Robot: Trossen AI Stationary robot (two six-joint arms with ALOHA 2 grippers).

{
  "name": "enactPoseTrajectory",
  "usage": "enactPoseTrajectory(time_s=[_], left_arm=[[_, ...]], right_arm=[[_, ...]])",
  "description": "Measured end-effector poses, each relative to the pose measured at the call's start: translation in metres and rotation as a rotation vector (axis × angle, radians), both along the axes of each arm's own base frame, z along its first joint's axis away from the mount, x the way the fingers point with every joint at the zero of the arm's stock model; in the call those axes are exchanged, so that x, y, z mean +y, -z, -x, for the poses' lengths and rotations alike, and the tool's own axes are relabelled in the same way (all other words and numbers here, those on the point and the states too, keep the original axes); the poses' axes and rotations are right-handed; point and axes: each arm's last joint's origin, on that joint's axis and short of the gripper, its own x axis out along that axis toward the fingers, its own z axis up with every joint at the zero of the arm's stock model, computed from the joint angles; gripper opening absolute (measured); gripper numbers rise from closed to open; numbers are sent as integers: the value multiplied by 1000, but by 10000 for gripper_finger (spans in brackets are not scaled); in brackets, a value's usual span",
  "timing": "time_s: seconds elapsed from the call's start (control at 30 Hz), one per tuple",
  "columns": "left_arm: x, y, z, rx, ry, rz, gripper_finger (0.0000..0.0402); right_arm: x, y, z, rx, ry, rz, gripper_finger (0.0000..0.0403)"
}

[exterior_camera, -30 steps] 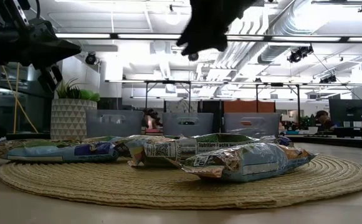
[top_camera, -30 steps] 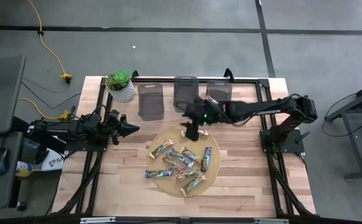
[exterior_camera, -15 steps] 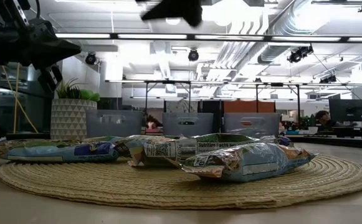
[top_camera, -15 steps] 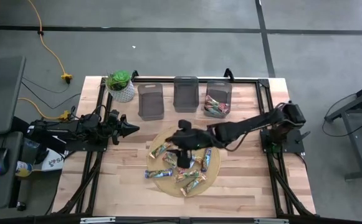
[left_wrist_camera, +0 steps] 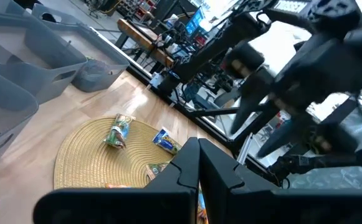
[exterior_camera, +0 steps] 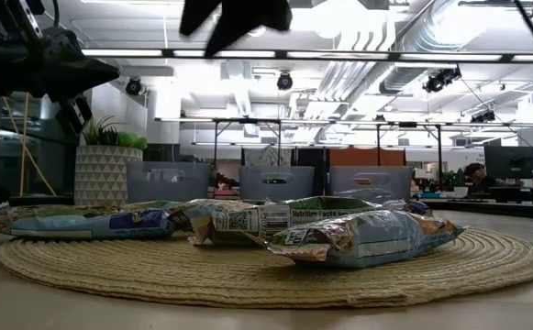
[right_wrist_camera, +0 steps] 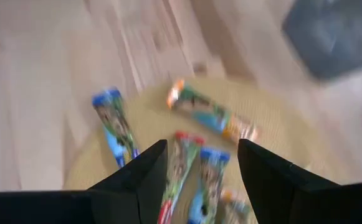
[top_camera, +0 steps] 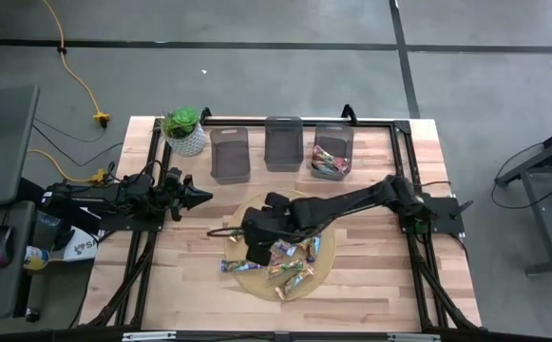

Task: Pick and place Granola Bars by type
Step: Put the orange granola bar into the right black bin

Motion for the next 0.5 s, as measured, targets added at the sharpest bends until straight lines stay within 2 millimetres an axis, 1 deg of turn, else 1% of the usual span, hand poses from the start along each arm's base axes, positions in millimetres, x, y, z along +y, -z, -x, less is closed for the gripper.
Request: enactPoseTrajectory(time_s=[0.13, 0.27, 0.37, 0.5], left_arm=[[0, 0, 0, 0, 0, 0, 1], [0, 0, 0, 0, 0, 0, 1], [0, 0, 0, 0, 0, 0, 1], [0, 0, 0, 0, 0, 0, 1]], right_arm=[[4, 29, -7, 123, 85, -99, 181], [8, 64, -8, 254, 154, -211, 181], [9, 77, -7, 298, 171, -239, 181], [8, 93, -5, 327, 175, -219, 181]])
